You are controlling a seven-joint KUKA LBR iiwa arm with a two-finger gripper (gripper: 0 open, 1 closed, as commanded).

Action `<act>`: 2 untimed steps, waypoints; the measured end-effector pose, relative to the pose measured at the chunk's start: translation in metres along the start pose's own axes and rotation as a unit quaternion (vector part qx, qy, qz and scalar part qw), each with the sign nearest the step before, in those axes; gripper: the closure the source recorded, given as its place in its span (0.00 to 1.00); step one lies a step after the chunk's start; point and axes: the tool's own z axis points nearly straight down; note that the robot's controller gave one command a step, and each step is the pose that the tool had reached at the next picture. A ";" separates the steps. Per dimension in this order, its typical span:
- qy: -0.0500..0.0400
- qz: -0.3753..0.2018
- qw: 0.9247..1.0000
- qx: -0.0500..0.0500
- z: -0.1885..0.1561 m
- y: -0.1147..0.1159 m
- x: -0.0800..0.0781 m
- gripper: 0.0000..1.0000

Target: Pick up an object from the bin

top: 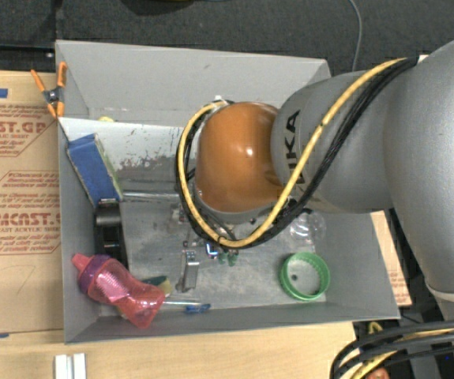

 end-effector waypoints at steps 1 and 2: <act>-0.004 0.001 1.000 -0.001 -0.005 -0.001 -0.002 0.00; -0.002 -0.111 0.994 -0.001 0.036 0.012 0.023 0.00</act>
Offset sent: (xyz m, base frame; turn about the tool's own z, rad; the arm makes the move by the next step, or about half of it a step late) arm -0.0231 0.0114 -0.0357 -0.2233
